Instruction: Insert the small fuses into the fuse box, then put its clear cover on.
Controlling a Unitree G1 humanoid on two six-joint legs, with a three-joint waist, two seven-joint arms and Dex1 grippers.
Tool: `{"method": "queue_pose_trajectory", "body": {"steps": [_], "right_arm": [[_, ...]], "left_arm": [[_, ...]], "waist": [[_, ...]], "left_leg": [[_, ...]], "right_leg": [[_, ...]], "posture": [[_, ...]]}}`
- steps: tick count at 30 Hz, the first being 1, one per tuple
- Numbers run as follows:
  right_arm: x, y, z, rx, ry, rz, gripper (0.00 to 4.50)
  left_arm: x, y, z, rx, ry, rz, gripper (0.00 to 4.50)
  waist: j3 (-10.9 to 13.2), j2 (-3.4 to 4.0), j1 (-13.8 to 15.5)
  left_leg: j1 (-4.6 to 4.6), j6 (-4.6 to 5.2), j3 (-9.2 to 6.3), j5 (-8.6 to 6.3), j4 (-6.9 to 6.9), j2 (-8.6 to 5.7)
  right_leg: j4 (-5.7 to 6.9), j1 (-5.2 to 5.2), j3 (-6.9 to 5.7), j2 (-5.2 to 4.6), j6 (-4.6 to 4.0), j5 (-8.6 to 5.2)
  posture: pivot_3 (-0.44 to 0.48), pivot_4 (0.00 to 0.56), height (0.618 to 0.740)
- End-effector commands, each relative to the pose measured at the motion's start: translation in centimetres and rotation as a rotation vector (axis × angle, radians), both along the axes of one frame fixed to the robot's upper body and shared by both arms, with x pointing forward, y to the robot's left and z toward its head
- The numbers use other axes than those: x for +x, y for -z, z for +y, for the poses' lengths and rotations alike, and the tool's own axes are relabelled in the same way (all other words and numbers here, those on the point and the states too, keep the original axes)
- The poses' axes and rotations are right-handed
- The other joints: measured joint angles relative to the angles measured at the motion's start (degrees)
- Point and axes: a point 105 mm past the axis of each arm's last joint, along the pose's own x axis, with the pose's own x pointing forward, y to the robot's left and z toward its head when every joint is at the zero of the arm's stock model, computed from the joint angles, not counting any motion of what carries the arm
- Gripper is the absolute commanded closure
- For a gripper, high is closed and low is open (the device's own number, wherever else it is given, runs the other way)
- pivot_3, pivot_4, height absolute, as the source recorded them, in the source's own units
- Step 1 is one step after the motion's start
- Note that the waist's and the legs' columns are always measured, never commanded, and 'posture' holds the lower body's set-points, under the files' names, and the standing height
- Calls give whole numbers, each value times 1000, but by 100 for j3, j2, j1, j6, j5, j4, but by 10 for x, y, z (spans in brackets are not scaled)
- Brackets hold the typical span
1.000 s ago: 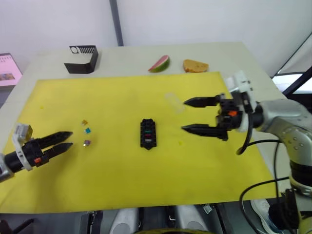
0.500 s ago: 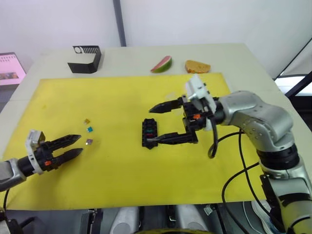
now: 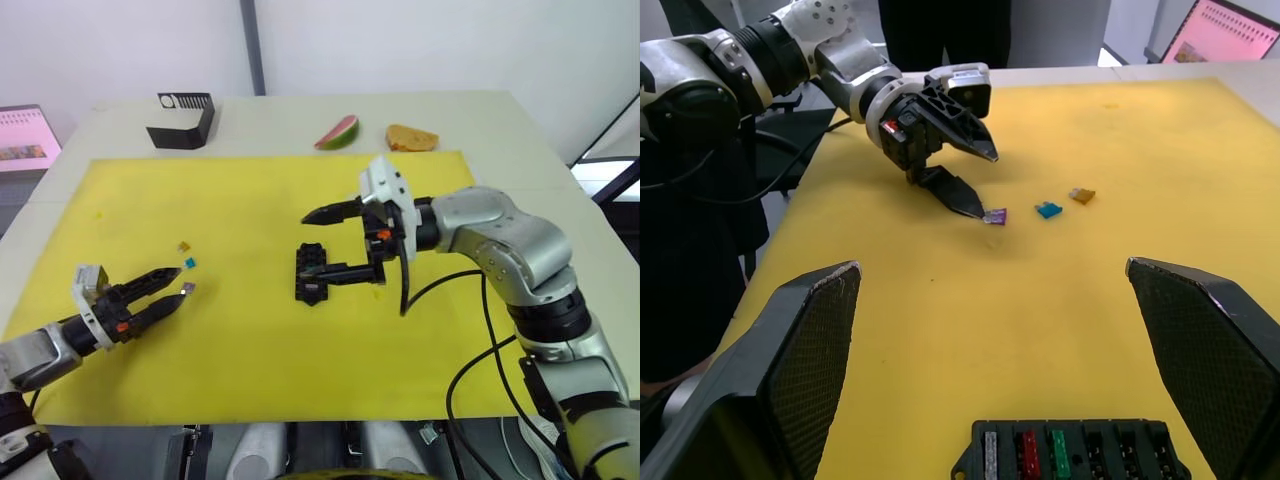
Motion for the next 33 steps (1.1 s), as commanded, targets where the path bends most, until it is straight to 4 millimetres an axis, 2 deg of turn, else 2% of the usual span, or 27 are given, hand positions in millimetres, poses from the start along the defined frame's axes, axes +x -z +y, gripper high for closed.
{"method": "queue_pose_trajectory", "body": {"steps": [1, 3, 4, 22, 33], "right_arm": [[-2, -8, 2, 8, -28, -50, 4], [-1, -8, 1, 4, -28, -49, 0], [-2, -8, 1, 1, -30, -48, 0], [-2, -9, -3, -18, -40, -58, 0], [0, -12, -4, -39, -47, -83, 0]], "left_arm": [[0, 3, 2, -22, -22, 11, 253], [1, 3, 2, -30, -33, 9, 825], [2, 3, 1, -26, -31, 12, 1297], [16, 20, 4, 0, -139, 47, 1297], [21, 27, 0, 32, -114, 98, 1297]], "waist": [[0, 0, -6], [0, 0, -9], [0, 0, -10], [-1, 1, -4], [-6, 9, 12]], "left_leg": [[0, 0, 0, 0, 0, 0], [0, 0, 0, 0, 0, 0], [0, 0, 0, 0, 0, 0], [4, -14, -1, 8, -1, 0], [9, -8, -4, 5, -1, 0]], "right_leg": [[0, 0, 0, 0, 0, 0], [0, -1, 0, 0, 0, 0], [0, 0, 0, 1, 0, 0], [3, 1, 0, 1, 0, 0], [7, 6, -2, 1, -1, 1]], "posture": [[0, 150, 740], [0, 150, 740], [0, 150, 740], [0, 150, 740], [0, 150, 740]]}}
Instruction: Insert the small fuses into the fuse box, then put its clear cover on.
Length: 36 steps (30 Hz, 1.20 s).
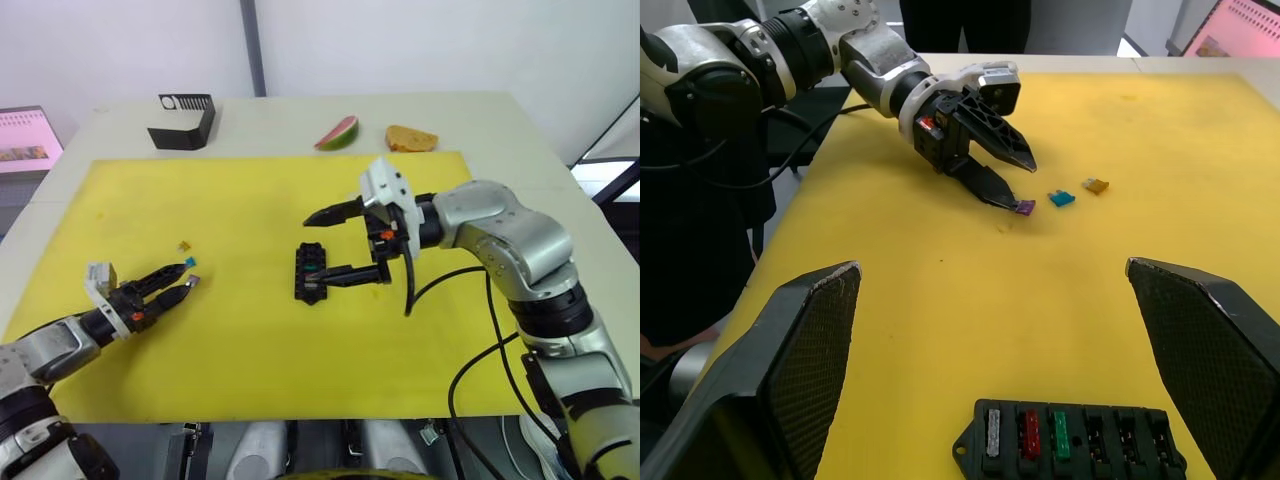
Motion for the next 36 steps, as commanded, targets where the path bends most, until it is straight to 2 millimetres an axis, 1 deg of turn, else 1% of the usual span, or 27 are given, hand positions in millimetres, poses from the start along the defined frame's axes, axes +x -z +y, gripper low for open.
{"method": "queue_pose_trajectory", "body": {"steps": [1, 4, 6, 9, 11, 12, 15, 17, 22, 24, 25, 28, 32, 36], "right_arm": [[-3, -13, 0, 7, -19, -56, 0], [-3, -13, 0, 5, -20, -56, 0], [-4, -13, -1, 2, -21, -57, 0], [-2, -9, -2, -17, -11, -68, 0], [-2, -7, -3, -25, -7, -72, 0], [-3, -5, -3, -28, -6, -70, 0], [-5, -4, -4, -26, -8, -73, 0], [-3, -7, -3, -22, 3, -91, 0], [-3, -8, -4, -20, 3, -97, 0], [-4, -9, -4, -18, 0, -97, 0], [-5, -9, -4, -17, -2, -97, 0], [-5, -10, -3, -12, -4, -96, 0], [-6, -10, -4, 0, -1, -89, 0], [-5, -11, -9, 16, 17, -74, 0]], "left_arm": [[1, 14, 2, 40, -16, 67, 1297], [1, 15, -1, 41, -3, 67, 1297], [2, 11, -3, 27, 5, 46, 1297], [6, 10, -6, 42, 5, 33, 2187], [6, 11, -6, 49, 7, 35, 3134], [6, 14, -5, 61, -3, 50, 3603], [5, 20, -3, 92, -20, 63, 3603], [3, 18, -2, 86, -19, 50, 3603], [0, 22, 1, 97, -26, 60, 3603], [-1, 25, 1, 116, -32, 68, 4130], [-1, 28, 1, 137, -33, 78, 4475], [-2, 30, 2, 162, -42, 79, 4475], [-5, 28, 5, 186, -48, 60, 4475], [-3, 9, 9, 168, -64, -9, 4475]], "waist": [[-2, 3, -1], [-3, 6, -2], [-4, 7, 1], [-4, 7, 5], [-4, 7, 1], [-4, 7, 0], [-5, 9, -2], [-6, 10, -10], [-6, 10, -19], [-6, 11, -20], [-9, 15, -21], [-20, 34, -31], [-23, 39, -70], [-23, 39, -94]], "left_leg": [[0, 0, 0, 0, 0, 0], [0, 0, 0, 0, 0, 0], [0, 0, 0, 0, 0, 0], [0, 0, -1, 0, 0, 0], [-1, 0, 0, 0, 0, 0], [0, 0, 0, 0, 0, 0], [0, 0, -1, 0, -2, 0], [0, -1, -1, 0, -2, 0], [0, 1, -1, 0, -3, 0], [0, 2, -1, -1, -3, 0], [1, 2, -1, -1, -3, 0], [2, 7, -1, -4, -5, 0], [4, 7, -1, -4, -9, 0], [3, 8, -2, -4, -9, 0]], "right_leg": [[0, 0, 0, 0, 0, 0], [0, 0, 0, 0, 0, 0], [0, 1, 0, 0, 0, 0], [0, 1, 0, 0, 0, 0], [-1, 1, 0, 0, 0, 0], [-1, 0, 0, 0, 0, 0], [-1, 0, 0, 0, 0, 0], [0, 0, 0, 0, 0, 0], [0, -1, 0, 0, 0, 0], [0, -1, 0, 0, 0, 0], [0, -1, 0, 0, 0, 0], [-1, -1, 0, 0, 0, 0], [0, -1, 0, 1, -1, 0], [-1, -1, 0, 1, -1, 0]], "posture": [[0, 150, 740], [0, 150, 740], [0, 150, 740], [0, 150, 740], [0, 150, 740], [0, 150, 740], [0, 150, 740], [0, 150, 740], [0, 150, 740], [0, 150, 740], [0, 150, 740], [0, 150, 740], [0, 150, 740], [0, 150, 740]]}}
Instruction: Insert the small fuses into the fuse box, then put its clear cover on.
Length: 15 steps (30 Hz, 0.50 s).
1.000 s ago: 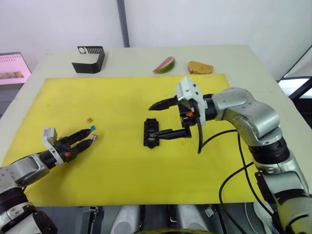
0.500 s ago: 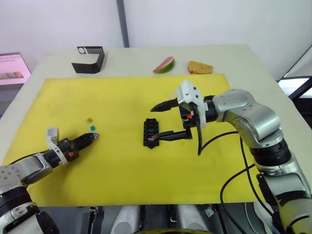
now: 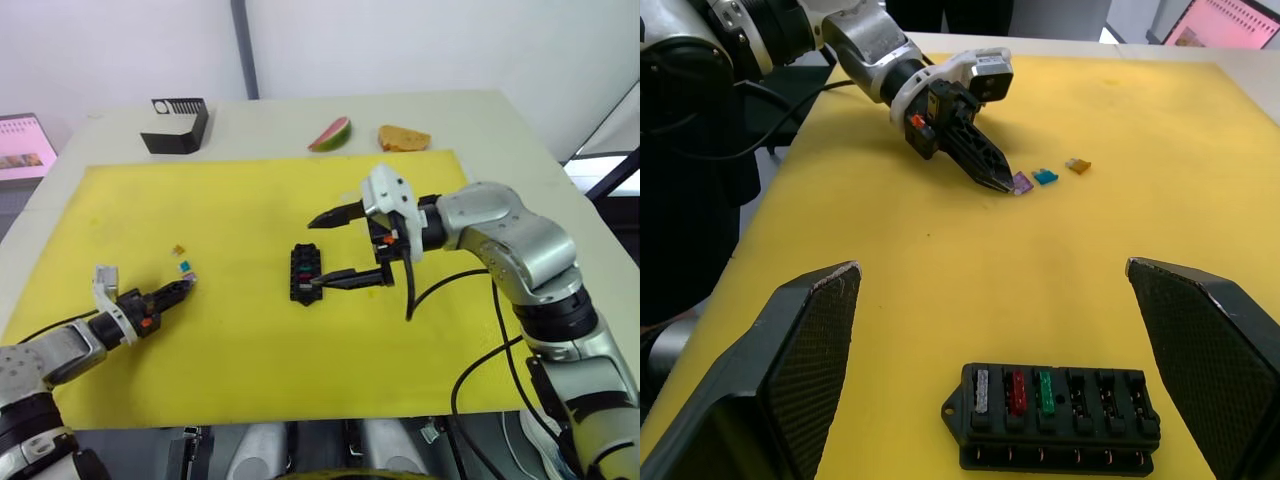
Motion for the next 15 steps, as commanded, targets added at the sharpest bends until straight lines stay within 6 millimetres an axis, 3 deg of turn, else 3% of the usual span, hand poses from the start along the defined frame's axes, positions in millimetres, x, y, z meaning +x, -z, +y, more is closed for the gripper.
{"method": "queue_pose_trajectory", "body": {"steps": [1, 15], "right_arm": [[-3, -12, -6, 37, 4, -31, 0], [-4, -17, -5, 91, 15, 25, 0]], "left_arm": [[-2, -7, 10, 14, -39, -14, 4475], [-8, -29, 13, -31, -23, -115, 4475]], "waist": [[0, 0, -25], [4, -8, -58]], "left_leg": [[0, 0, 0, 0, 0, 0], [-8, 0, -2, 0, 1, 1]], "right_leg": [[0, 0, 0, 0, 0, 0], [-3, -6, 0, 1, 0, 0]], "posture": [[0, 150, 740], [0, 150, 740]]}}
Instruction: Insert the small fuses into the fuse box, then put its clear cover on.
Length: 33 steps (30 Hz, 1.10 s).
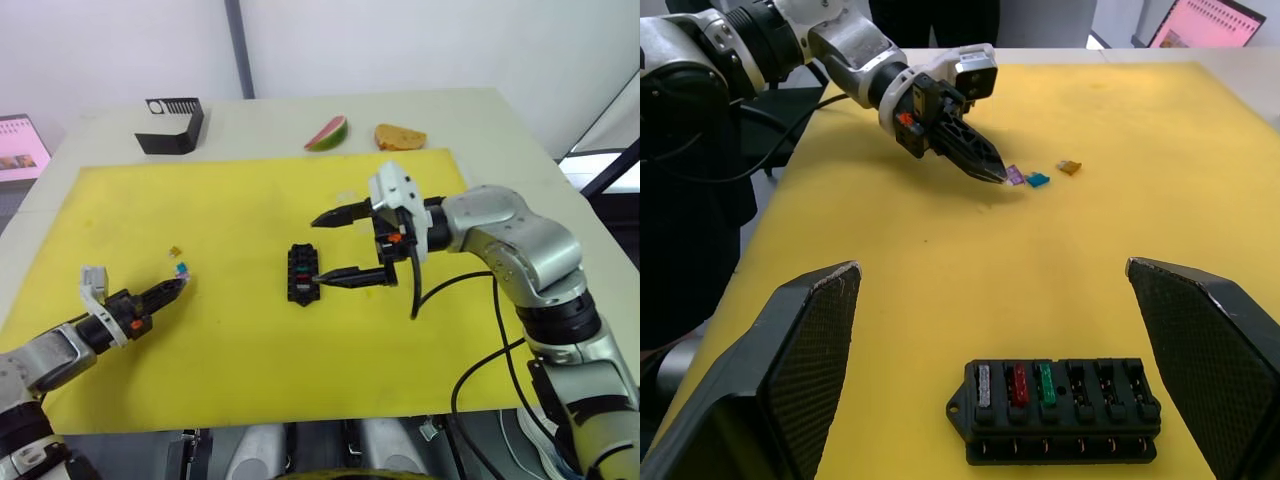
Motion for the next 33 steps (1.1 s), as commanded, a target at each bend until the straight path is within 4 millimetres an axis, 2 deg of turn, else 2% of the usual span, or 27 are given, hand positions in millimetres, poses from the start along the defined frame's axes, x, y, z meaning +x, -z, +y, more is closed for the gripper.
{"method": "queue_pose_trajectory", "body": {"steps": [1, 3, 6, 8, 11, 17, 22, 31, 33], "right_arm": [[-3, -17, -3, 57, 4, -19, 0], [-3, -18, -5, 76, 20, 5, 0], [-2, -27, -7, 177, 64, 114, 0], [-2, -30, -7, 216, 81, 167, 0], [-2, -32, -8, 267, 107, 253, 0], [-4, -35, -1, 315, 132, 424, 0], [-7, -42, 7, 320, 97, 557, 0], [6, -39, 12, 247, 187, 643, 0], [5, -40, 11, 245, 179, 646, 538]], "left_arm": [[0, -16, 7, 14, -8, -63, 4475], [0, -24, 5, 14, 15, -96, 4475], [6, -53, -5, 13, 83, -203, 4475], [8, -65, -12, 15, 124, -246, 4475], [9, -94, -40, 25, 285, -352, 4475], [5, -129, -91, 57, 574, -493, 4475], [1, -144, -129, 95, 793, -565, 4475], [6, -145, -154, 220, 932, -697, 4475], [10, -145, -154, 226, 931, -709, 4500]], "waist": [[0, 0, 4], [1, -1, 4], [3, -9, 12], [3, -10, 22], [2, -11, 28], [2, -11, -18], [3, -10, -20], [3, -9, -26], [3, -9, -22]], "left_leg": [[0, 0, 0, 0, 0, 0], [-1, 0, 0, 0, 0, 0], [-2, 1, -1, -1, 0, 0], [-4, 2, -2, -1, 0, 0], [-6, 2, -1, -1, 1, -1], [-7, -2, -1, 1, 1, 0], [-8, -24, -1, 14, 0, 0], [-12, -27, 2, 17, -1, 0], [-12, -20, 2, 13, -1, 0]], "right_leg": [[0, 0, 0, 0, 0, 0], [-1, 0, 0, 0, 0, 0], [-2, -1, 0, 0, 0, 0], [-2, 0, 0, -2, 0, 0], [-5, 0, 0, -2, 0, 0], [-5, -2, 0, 0, 0, 0], [-2, -6, 0, 2, 0, 0], [-7, -8, 1, 2, -1, 0], [-7, -8, 1, 2, -1, 0]], "posture": [[0, 150, 740], [0, 150, 740], [0, 150, 740], [0, 150, 740], [0, 150, 740], [0, 150, 740], [0, 150, 740], [0, 150, 740], [0, 150, 740]]}}
